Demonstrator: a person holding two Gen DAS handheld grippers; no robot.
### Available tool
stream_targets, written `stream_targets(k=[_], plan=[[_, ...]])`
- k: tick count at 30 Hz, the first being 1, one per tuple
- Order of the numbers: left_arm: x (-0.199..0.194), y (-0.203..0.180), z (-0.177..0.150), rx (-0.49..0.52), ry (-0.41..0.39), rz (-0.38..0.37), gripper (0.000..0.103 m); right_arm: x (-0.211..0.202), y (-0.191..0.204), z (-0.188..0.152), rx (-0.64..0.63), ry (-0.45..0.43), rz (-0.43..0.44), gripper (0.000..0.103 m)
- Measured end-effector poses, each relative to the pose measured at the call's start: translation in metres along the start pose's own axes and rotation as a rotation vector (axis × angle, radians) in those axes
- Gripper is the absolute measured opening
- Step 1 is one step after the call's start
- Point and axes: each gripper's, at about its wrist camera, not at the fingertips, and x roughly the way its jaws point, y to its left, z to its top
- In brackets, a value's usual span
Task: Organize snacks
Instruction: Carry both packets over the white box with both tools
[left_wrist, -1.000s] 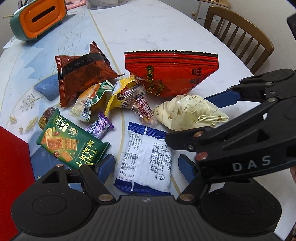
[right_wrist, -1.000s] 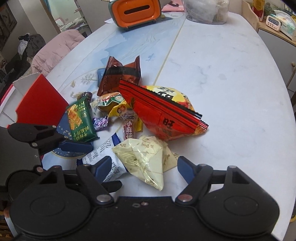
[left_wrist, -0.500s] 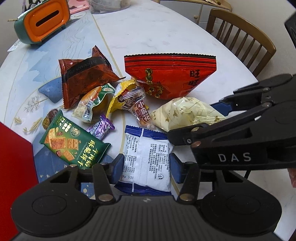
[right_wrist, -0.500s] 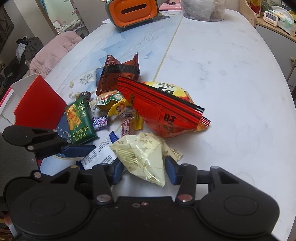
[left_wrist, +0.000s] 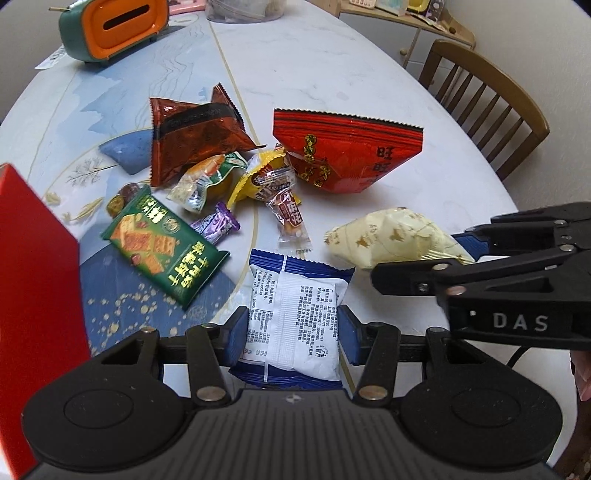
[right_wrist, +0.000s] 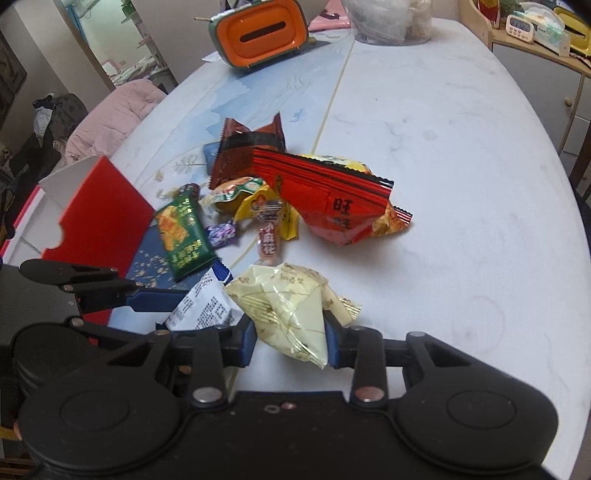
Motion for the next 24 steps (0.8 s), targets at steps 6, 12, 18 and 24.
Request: stream_targets(k=[6,12,18,24], plan=[[-0.027,0.006,-0.010,-0.042,-0.023,-0.008,0.050,-0.025,0.010,-0.007,0.003,-0.032,0.007,0.033],[-0.059,0.012,-0.016,-0.075,-0.048,-0.002,0.050,-0.053,0.031,-0.010,-0.024,-0.070,0.021,0.033],[-0.093,0.024,-0.024,-0.111,-0.086,0.003,0.050,-0.075,0.055,-0.011,-0.047,-0.096,0.042,0.033],[-0.122,0.046,-0.033,-0.167,-0.103,0.021,0.050,-0.088,0.084,-0.008,-0.080,-0.120,0.069,0.033]])
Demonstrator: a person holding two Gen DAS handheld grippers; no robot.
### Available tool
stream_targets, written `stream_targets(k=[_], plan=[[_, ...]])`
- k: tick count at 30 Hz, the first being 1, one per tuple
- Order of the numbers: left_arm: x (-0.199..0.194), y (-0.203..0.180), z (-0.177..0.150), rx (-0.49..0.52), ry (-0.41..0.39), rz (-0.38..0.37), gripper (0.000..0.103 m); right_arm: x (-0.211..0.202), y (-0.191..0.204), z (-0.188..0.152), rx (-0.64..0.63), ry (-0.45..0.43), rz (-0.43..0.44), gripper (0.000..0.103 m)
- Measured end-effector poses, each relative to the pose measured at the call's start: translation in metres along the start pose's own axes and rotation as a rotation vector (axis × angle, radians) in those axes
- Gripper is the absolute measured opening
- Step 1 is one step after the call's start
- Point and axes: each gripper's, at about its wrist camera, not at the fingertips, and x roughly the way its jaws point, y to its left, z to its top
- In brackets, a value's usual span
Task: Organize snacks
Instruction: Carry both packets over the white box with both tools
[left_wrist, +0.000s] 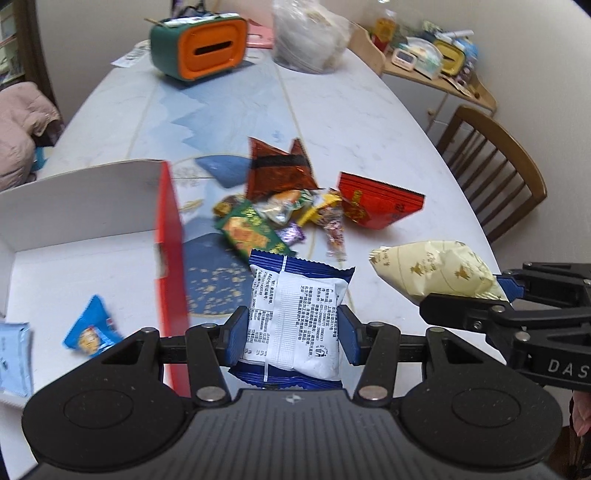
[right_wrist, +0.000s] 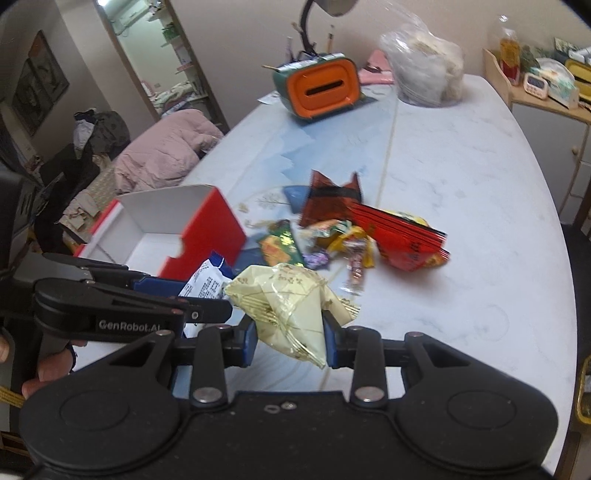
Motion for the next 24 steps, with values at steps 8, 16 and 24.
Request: stream_targets(k=[8,16,24], plan=[[-0.036,0.040,-0.006,-0.064,-0.034,0.019,0.050,0.001,0.043,0.011,-0.042,-0.018,0.037,0.034],[-0.062,0.087,-0.010,-0.108,-0.071,0.077,0.050,0.022,0.092,0.025,-0.107,-0.019,0.077,0.034],[-0.075,0.137,-0.013,-0.147,-0.087,0.139,0.050,0.059,0.138,0.039,-0.163,0.001,0.096,0.034]])
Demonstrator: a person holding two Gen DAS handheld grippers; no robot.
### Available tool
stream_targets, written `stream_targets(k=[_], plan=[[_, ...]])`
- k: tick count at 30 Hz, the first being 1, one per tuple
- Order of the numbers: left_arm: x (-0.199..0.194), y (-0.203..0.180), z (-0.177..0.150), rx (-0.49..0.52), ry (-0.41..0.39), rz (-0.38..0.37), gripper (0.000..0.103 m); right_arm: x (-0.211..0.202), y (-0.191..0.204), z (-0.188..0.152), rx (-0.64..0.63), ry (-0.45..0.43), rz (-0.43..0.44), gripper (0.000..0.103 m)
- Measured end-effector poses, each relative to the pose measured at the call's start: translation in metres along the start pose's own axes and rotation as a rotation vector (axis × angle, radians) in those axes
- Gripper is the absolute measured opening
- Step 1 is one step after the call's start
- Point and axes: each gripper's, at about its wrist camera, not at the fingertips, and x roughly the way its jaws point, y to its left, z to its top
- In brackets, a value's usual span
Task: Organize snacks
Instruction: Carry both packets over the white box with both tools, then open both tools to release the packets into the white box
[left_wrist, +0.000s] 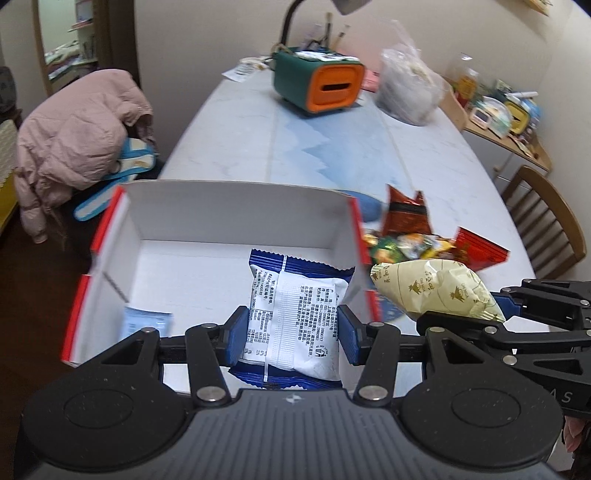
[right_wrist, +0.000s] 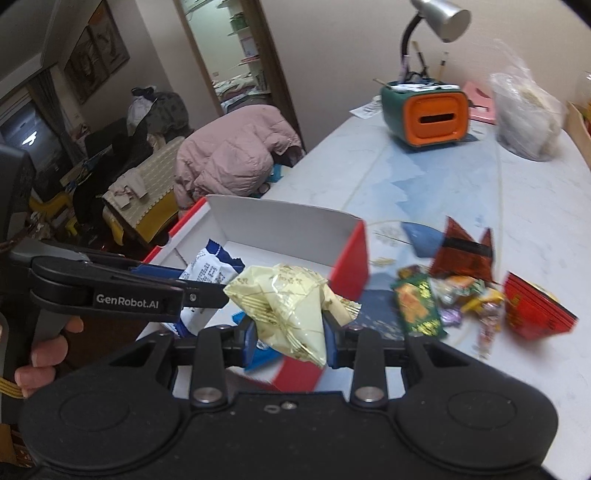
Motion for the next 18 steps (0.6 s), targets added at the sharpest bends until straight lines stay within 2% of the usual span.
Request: stream_targets(k=[9,18], plan=[[0.019,0.054,0.012,-0.030,0.026,0.070,0.050,0.046,0.033,0.020,-0.081,0.034,0.002,0.034],[0.056,0.087,0.034,-0.043,0.083,0.116,0.050,0.101,0.041,0.034,-0.123,0.099,-0.042,0.034]])
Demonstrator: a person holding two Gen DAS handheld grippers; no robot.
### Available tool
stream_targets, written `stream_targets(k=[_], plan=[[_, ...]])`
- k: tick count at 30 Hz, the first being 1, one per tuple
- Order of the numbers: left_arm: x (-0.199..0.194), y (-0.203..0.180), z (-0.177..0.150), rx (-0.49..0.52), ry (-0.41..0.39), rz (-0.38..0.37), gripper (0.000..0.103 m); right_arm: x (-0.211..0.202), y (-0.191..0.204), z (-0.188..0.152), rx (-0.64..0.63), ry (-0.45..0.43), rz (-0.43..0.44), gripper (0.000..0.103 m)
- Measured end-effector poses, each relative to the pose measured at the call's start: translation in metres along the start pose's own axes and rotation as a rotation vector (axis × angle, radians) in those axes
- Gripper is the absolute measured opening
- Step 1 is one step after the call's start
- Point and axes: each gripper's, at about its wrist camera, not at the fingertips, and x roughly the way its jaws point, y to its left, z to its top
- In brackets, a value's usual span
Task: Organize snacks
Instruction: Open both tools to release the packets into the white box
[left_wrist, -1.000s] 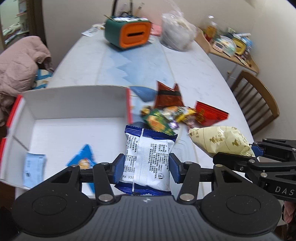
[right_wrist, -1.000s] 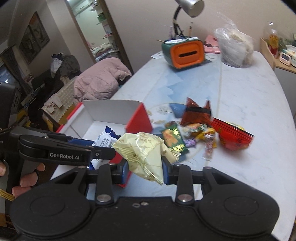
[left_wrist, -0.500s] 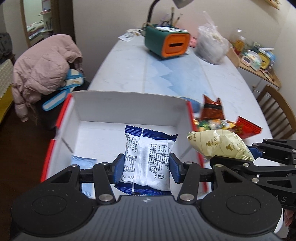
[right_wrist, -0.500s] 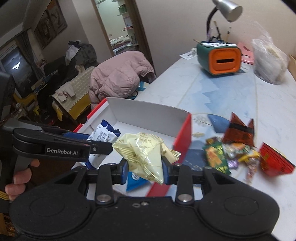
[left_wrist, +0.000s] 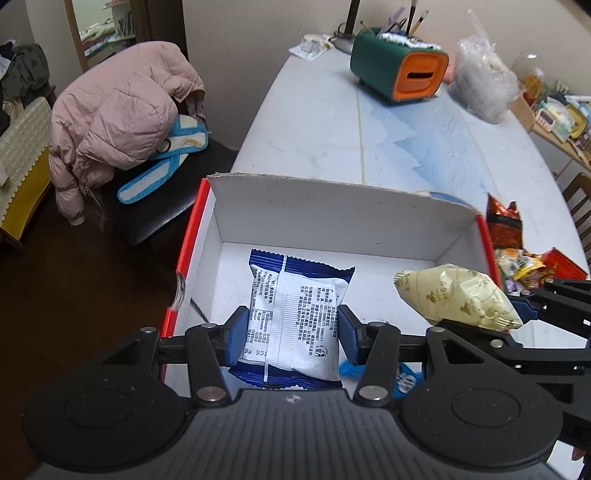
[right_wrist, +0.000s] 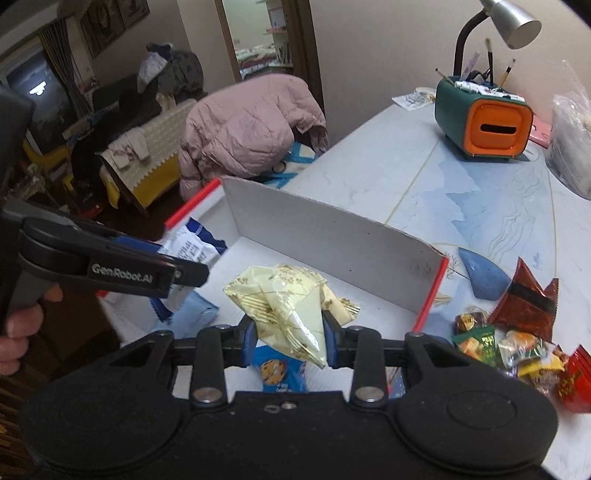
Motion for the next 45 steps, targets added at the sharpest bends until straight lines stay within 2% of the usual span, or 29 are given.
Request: stream_targets(k=[4,9,22,31,36,45], plan=[[0.020,0.000,0.008,0.021,0.026,0.020,0.050,0.024,0.001,0.003,-0.020,0.035,-0.019,0.034],[0.044,0.001,0.015,0.029,0.087,0.011,0.050,0.048,0.003,0.004,-0.033,0.075,-0.035,0.034],[0.086,-0.005,0.015,0.037,0.198,0.029,0.050,0.075,0.006,0.001,-0.053,0.149,-0.067,0.034],[0.098,-0.004,0.015,0.015,0.258,0.011,0.050,0.078,0.005,-0.001,-0.043,0.168,-0.055,0.037],[0.095,0.000,0.015,-0.014,0.260,-0.002,0.050,0.076,0.003,-0.002,-0.025,0.164,-0.044,0.039],[0.073,0.004,0.009,-0.041,0.231,-0.053,0.051,0.058,0.001,-0.003,0.015,0.123,-0.015,0.049]])
